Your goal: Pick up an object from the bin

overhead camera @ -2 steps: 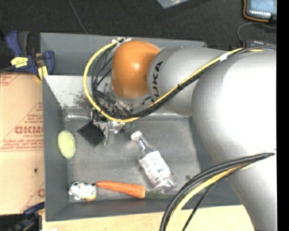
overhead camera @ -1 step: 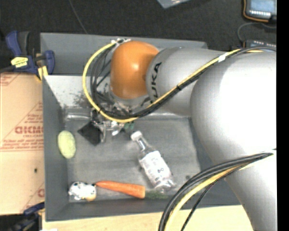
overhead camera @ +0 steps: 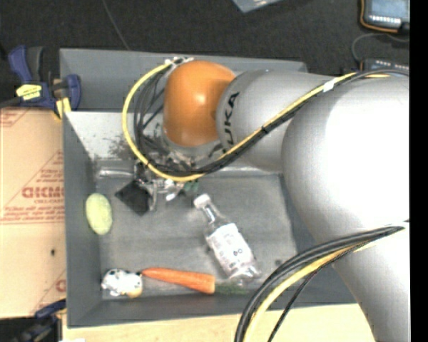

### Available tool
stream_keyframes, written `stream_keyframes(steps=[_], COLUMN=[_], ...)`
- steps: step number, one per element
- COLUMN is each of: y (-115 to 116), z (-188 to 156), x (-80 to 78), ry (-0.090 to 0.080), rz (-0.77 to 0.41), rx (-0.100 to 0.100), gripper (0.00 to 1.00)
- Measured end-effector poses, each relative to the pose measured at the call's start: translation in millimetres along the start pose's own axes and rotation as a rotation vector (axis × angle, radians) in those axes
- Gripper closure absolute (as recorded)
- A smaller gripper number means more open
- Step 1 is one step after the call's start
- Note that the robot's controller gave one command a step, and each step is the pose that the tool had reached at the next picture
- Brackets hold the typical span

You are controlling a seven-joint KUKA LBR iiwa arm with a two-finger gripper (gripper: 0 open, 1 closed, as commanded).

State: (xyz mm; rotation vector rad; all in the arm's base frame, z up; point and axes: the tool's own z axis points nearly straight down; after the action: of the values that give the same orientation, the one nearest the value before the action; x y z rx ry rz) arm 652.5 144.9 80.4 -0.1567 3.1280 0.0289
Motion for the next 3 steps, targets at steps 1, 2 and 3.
stream_keyframes(steps=[1, 2, 3], y=[0.1, -0.4, -1.5], z=[-2.7, -14.6, -25.4], x=[0.6, 1.3, 1.5], ry=[0.001, -0.001, 0.000], rz=[0.000, 0.000, 0.000], rx=[0.000, 0.002, 0.004], gripper=[1.00, 1.00, 1.00])
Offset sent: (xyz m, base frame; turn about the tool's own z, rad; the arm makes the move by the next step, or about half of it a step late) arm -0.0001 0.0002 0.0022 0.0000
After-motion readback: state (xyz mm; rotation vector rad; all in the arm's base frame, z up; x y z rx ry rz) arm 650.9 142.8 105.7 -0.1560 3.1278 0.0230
